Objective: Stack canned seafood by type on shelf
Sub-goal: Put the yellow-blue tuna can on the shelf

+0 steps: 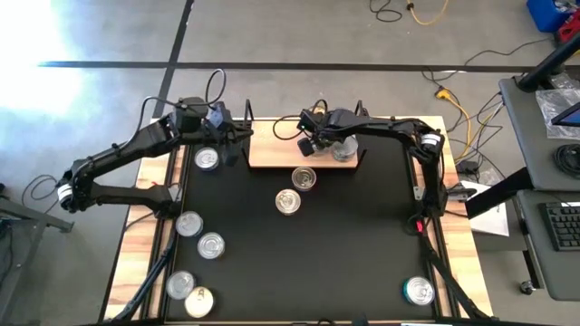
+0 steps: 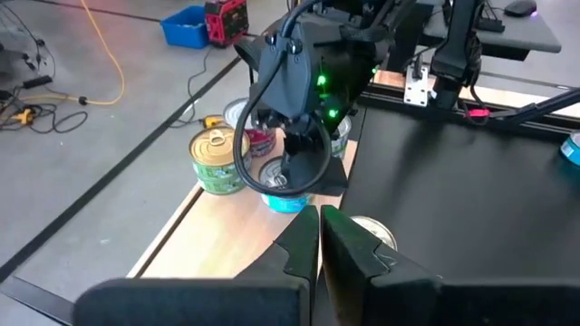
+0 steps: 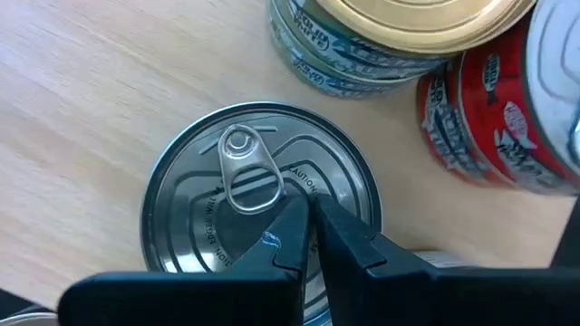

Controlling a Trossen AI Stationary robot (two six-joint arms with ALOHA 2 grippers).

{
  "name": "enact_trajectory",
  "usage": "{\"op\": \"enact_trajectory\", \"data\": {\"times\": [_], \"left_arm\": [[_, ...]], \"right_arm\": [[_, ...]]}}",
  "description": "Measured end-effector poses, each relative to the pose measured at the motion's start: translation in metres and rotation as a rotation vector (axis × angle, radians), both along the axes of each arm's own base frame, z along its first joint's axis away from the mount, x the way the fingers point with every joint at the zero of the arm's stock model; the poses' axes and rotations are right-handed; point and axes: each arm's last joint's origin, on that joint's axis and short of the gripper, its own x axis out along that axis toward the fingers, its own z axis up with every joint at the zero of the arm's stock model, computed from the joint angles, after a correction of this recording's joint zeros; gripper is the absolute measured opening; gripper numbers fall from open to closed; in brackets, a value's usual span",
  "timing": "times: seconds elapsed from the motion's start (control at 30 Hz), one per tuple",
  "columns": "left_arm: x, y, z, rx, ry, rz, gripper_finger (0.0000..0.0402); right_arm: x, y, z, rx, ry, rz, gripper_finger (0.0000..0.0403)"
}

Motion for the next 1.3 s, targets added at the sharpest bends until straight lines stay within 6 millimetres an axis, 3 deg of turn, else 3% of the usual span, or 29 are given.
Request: {"op": "enact_trajectory", "data": {"times": [0.23,0.53,0.7,1.0,1.3], "left_arm": [[-0.006,-0.003,0.000,-0.013,0.016,0.001,0.0000],[-0.007,-0.004,0.001,0.014,0.017,-0.032,0.0000],[-0.007,-0.004,0.002,0.016,0.017,-0.029,0.0000],[-0.007,-0.005,0.006,0.054,-0.013,-0.037,0.0000],[-0.019,-0.014,0.004,0.081,0.077,0.044,0.0000]], "right_arm": [[-0.005,0.006,0.005,0.101,-0.024,-0.040,0.0018],[-0.014,0.006,0.031,0.110,-0.111,-0.040,0.0018],[-0.014,0.009,0.036,0.164,-0.146,0.057,0.0018],[-0.005,0.005,0.008,0.229,-0.091,0.103,0.0018],[-0.003,0.001,0.003,0.126,-0.037,0.097,0.0018]]}}
